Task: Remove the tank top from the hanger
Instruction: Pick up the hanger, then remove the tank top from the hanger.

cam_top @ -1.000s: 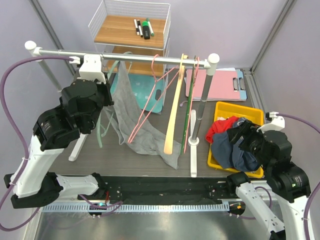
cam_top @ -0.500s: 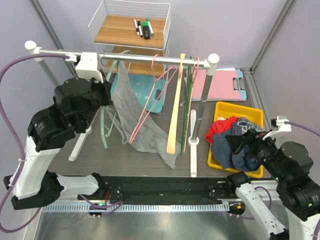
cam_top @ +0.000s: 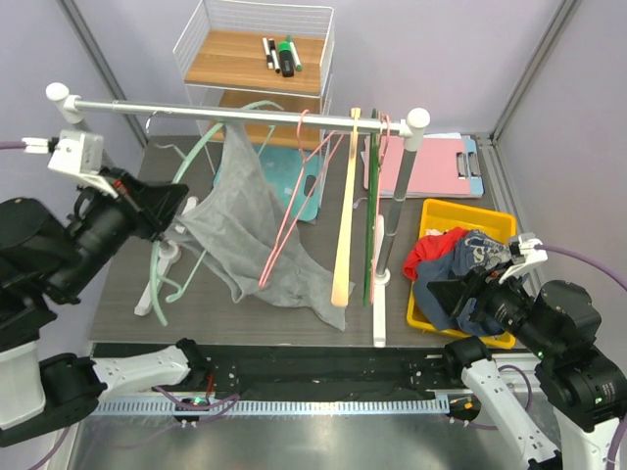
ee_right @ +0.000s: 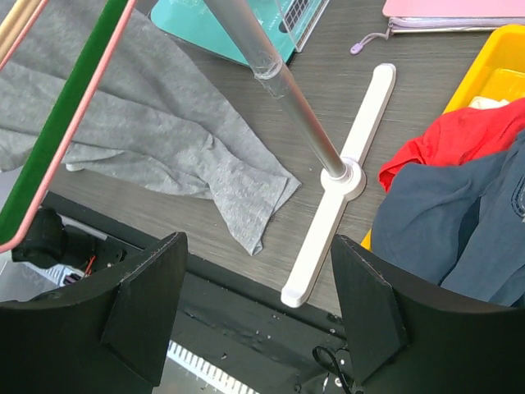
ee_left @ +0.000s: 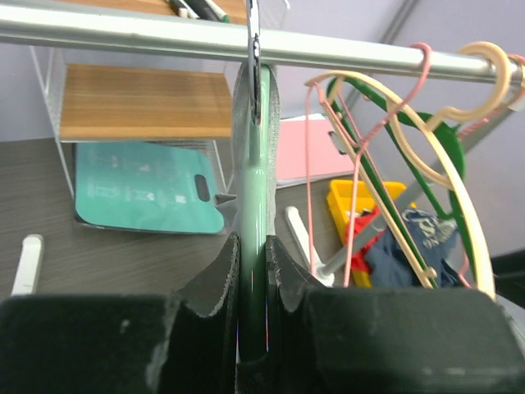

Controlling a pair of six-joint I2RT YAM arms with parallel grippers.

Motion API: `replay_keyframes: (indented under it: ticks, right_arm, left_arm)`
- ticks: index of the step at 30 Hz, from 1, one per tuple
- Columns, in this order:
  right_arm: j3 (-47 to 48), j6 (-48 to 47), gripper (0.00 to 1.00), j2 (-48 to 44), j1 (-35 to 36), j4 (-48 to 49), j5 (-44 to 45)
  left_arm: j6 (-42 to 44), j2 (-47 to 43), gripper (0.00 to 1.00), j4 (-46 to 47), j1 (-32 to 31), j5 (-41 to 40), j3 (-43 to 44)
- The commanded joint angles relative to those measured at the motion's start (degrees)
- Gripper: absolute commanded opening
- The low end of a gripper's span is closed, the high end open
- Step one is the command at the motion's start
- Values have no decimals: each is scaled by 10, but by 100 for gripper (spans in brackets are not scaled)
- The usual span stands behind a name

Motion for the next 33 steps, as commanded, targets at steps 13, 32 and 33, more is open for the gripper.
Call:
replay_keyframes:
  ticks: [13,32,33]
  right_arm:
    - [-43,4,76,-15,-1,22,-47]
    - [-325,168,74,-130,-1,262,-182]
    - [-339,182,73,-133,-2,284,-199]
  left_arm:
    - [-59,-138,0,-64,2,127,-101]
    - [-134,-268,0,55,2,269,-433]
    - [-139,-272,0,59,2,271,-444]
